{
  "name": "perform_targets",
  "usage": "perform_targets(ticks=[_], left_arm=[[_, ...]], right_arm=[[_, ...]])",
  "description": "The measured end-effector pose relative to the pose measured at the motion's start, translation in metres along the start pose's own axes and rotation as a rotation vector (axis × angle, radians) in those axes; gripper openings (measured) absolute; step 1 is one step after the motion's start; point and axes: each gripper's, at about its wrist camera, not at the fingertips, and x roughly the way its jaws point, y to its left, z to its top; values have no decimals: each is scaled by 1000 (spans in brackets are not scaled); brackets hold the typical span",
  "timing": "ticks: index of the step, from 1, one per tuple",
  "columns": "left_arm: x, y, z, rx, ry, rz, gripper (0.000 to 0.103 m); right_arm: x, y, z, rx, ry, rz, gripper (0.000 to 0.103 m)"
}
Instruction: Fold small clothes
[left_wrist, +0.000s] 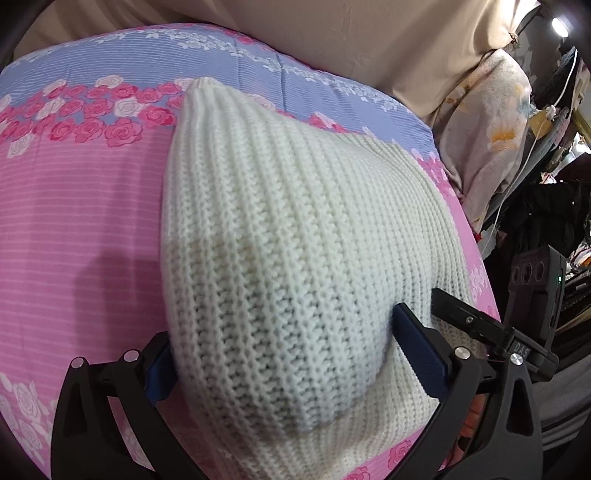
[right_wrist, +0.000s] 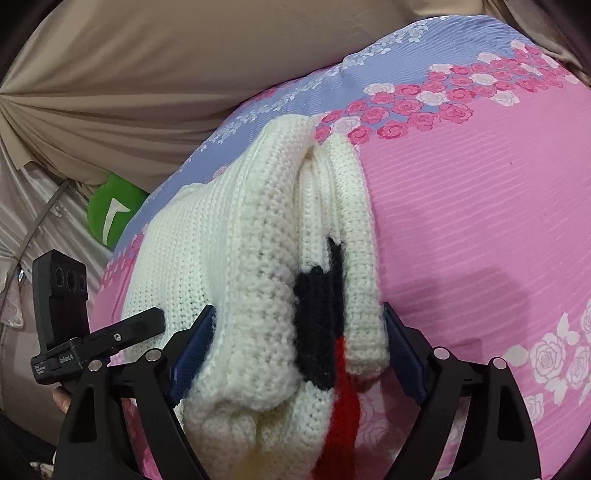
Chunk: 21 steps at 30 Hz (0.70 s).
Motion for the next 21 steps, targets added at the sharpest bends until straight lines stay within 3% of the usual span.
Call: perform_targets(ticks=[3,5,8,13,17,21], left_arm=[[-2,-5,4,35,5,-4,84],[-11,-10,9,73,-8,-7,65],[-26,-18,16,128,-26,-18,51],[-68,-32,29,219,-111,-66,47],[-121,-38,43,299,-241,-92,48],[-169,-30,55,354,-372,-67,48]], right_arm=[[1,5,4,10,3,19,60],[-5,13,5,-7,-20,11,50],[-22,31,7,-44,-72,0,44],[-56,76,13,-143,-188,-9,42],[-88,118,28,-224,-317,16,42],[-95,161,50,-293,-397,76,42]])
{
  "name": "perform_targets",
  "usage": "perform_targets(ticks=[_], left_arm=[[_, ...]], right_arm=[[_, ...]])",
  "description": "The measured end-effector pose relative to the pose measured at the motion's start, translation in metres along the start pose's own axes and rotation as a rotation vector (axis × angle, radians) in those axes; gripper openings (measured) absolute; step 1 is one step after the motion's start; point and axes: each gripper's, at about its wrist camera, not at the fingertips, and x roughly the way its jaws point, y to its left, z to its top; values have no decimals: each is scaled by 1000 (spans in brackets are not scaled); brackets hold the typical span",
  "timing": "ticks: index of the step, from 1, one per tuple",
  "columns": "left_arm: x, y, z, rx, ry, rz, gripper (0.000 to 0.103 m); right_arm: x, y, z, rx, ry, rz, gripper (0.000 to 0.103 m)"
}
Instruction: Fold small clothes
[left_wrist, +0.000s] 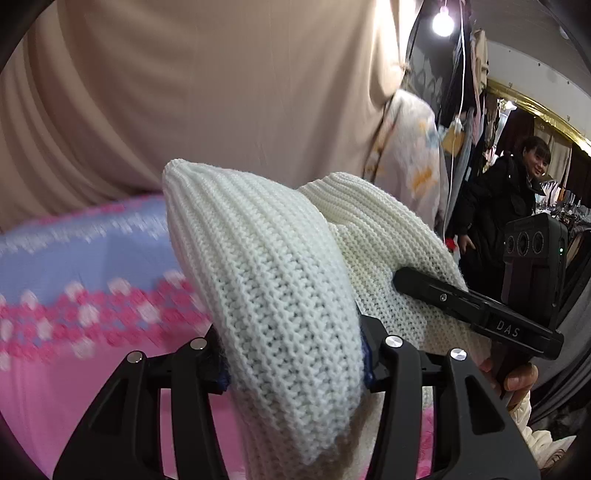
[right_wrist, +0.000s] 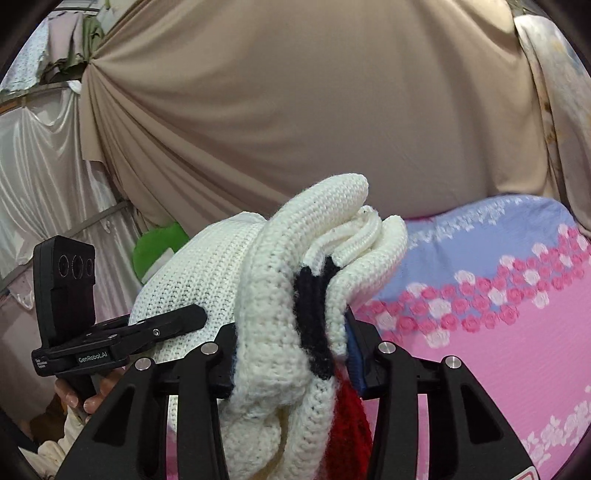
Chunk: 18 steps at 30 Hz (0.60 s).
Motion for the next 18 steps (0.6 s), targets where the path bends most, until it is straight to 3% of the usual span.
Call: perform_targets(ticks=[4,7,10,11,12,14,18], left_arm=[[-16,43,10,-18,-38,57,50],[3,89,-4,-68,-15,126,58],[47,149,-42,-137,84,257,61],[62,170,-58,-182,149,322,59],[67,184,-69,-230,187,355,60],[48,198,-79,-281,128,263,61],[18,189,-64,-251,43,247,60]], right_arm=[[44,19,11,3,-11,60,44],[106,17,0,22,47,55,49],[184,-7,-35,81,214,-59,50],[195,-13,-44,91,246,-106,42],[197,-18,-51,99,257,-127,42],[182,-19,-50,108,225,-89,40],[157,-3,-27,61,165,-80,39]])
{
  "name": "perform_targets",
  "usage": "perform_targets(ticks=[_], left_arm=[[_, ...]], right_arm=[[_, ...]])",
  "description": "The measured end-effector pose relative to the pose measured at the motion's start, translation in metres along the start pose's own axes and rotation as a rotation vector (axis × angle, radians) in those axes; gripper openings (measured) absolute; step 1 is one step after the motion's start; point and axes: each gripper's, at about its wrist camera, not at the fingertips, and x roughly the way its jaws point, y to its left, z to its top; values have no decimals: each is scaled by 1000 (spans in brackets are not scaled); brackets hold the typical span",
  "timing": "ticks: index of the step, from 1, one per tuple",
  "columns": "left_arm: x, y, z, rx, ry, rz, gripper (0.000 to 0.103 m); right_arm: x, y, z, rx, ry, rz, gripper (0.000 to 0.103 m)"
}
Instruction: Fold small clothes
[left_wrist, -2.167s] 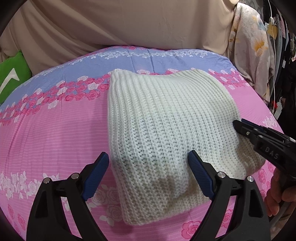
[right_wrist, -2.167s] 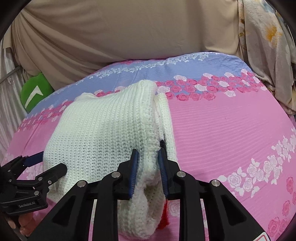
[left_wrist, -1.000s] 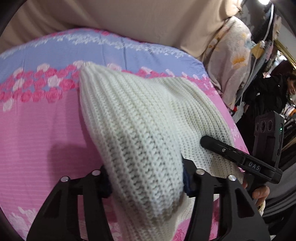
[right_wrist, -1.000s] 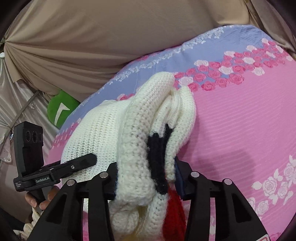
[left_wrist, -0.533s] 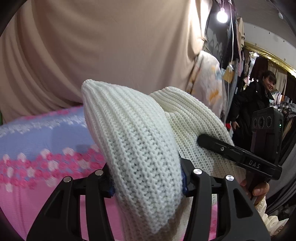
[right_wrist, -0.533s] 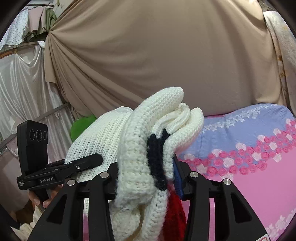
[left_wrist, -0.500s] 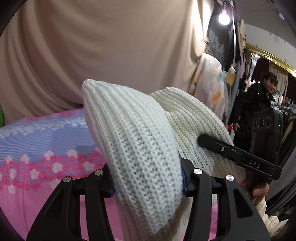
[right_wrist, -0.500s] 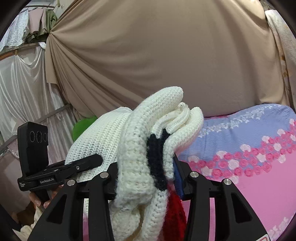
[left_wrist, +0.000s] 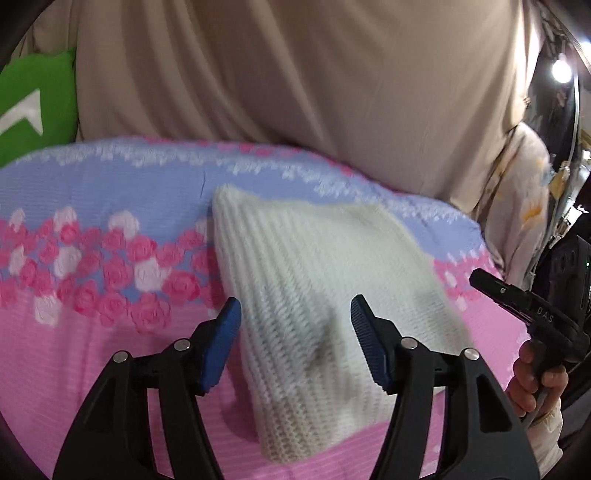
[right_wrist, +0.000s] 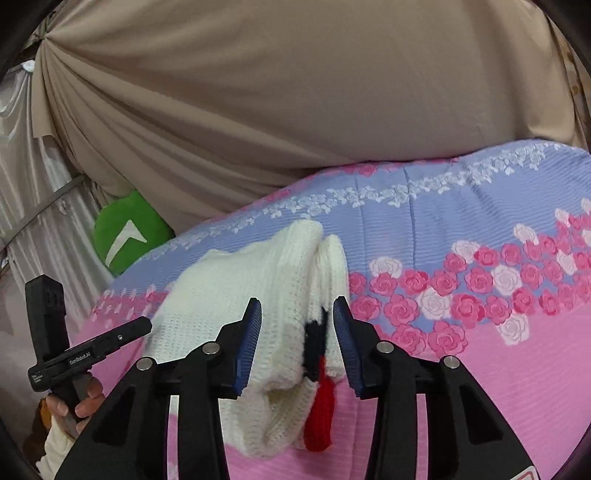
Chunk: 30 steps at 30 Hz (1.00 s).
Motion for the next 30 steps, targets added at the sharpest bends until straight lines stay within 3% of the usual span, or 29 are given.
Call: perform_targets(ticks=[1,5,8,12,19,25,30], left_arm=[[-4,-6,4,10,-12,-5,61],[5,-29,7,60,7,37,63],[25,-40,-6,143,43,155,63],[32,-48,-25,234,39,265,63],[24,-45,-33,205,24,297,65],[23,-54,-47,230,6,352,65],[13,-50,-55,181,-3,342,65]], right_arm=[[0,6,3,-12,3,10,37],[25,36,-2,-126,55,-31,10],[48,42,-18,-204,108,-126,0],[62,31,-31,-278,108,-225,0],[26,41,-31,-242,67,-157,0],[43,32,-50,-238,134,-172,0],[7,42,-51,-194,55,-128,0]])
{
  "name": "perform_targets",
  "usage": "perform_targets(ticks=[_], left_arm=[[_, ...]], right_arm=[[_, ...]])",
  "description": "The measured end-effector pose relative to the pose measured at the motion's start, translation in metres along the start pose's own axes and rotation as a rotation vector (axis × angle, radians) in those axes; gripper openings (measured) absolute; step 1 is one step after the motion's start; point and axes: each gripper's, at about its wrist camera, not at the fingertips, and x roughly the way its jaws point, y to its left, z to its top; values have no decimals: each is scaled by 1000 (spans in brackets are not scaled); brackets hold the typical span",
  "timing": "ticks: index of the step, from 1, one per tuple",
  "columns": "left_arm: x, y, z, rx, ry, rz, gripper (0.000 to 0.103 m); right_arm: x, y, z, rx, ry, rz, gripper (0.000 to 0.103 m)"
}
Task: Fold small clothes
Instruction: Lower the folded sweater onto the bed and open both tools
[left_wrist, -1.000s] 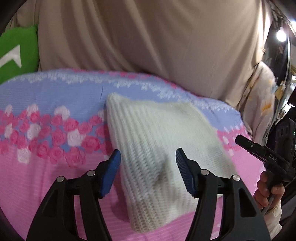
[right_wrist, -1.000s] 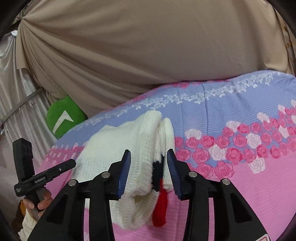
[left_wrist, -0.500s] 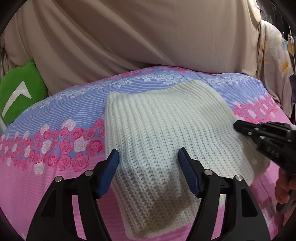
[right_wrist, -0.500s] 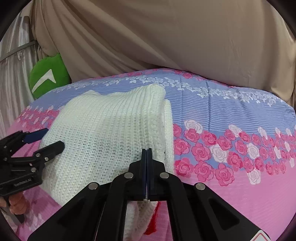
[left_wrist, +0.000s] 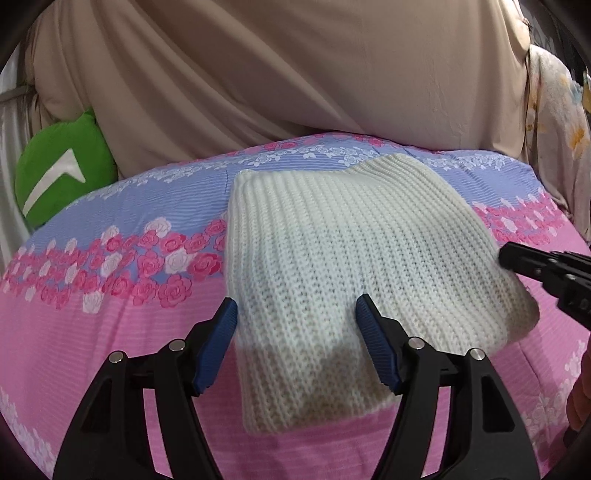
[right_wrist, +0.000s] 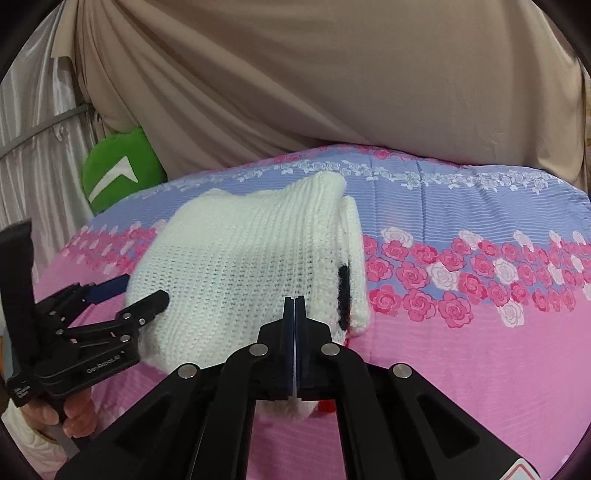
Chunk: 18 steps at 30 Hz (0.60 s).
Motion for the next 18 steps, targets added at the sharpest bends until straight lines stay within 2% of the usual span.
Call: perform_targets(ticks=[3,7,10,11,16,18], left_arm=[[-8,2,-11,-37,2,-6,66],[-20,-6,-28,-46,-21,25,78],[-27,-15,-39,-47,-26,43,87],[-28,-18,-40,-50,-18,43,91],[-31,-32,-49,-57,13,73,92],[-35,-35,-52,-62,9,87,94]], right_arm=[[-19,3,-17,2,-31,-24,0],[-30,0,-45,41,-21,-16,0],[-30,1,-66,45,20,-26,0],[-29,3,-72,40,36,-36,3],[-26,17,-86,8,59,-90,11],[-29,21,-88,11,45,-105,25]])
